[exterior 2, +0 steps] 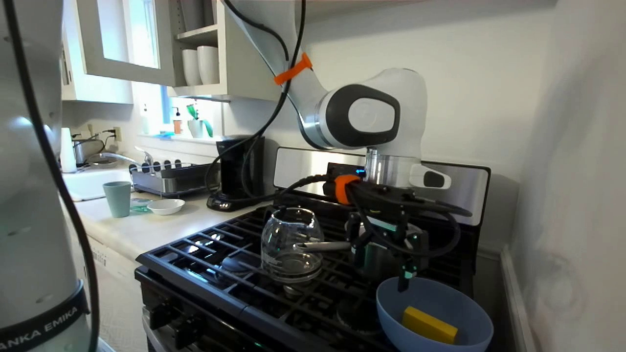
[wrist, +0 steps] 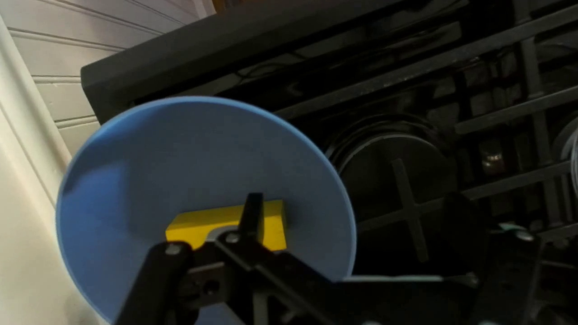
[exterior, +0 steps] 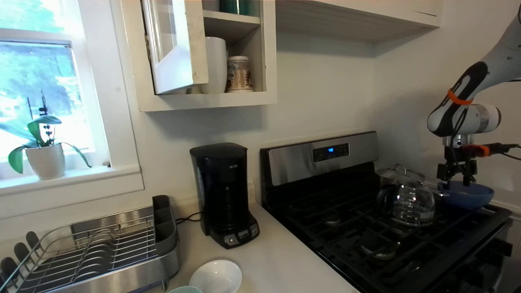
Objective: Put the blue bowl on the cupboard to the left
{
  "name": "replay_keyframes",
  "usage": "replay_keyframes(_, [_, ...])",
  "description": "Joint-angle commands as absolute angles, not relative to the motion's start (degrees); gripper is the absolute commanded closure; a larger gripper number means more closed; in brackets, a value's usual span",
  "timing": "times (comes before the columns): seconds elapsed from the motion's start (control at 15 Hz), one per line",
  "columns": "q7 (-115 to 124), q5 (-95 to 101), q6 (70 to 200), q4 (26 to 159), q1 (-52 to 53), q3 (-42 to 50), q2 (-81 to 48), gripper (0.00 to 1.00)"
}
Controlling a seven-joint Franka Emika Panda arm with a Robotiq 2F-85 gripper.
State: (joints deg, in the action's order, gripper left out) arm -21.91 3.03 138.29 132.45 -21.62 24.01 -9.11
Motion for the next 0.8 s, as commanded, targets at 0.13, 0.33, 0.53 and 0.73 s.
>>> replay_keyframes(0.13, [-20.3, 2.3, 145.8, 134.7, -22.6, 21.4, -12.1, 0.33])
replay_keyframes(0.33, [-19.4, 3.6, 149.6, 135.4, -22.6, 21.2, -13.5, 0.55])
replay_keyframes(0.53, [-19.2, 4.3, 151.5, 135.5, -22.6, 21.3, -14.0, 0.76])
replay_keyframes(0.73, [-19.4, 5.1, 151.7, 135.3, -22.7, 21.5, -13.9, 0.98])
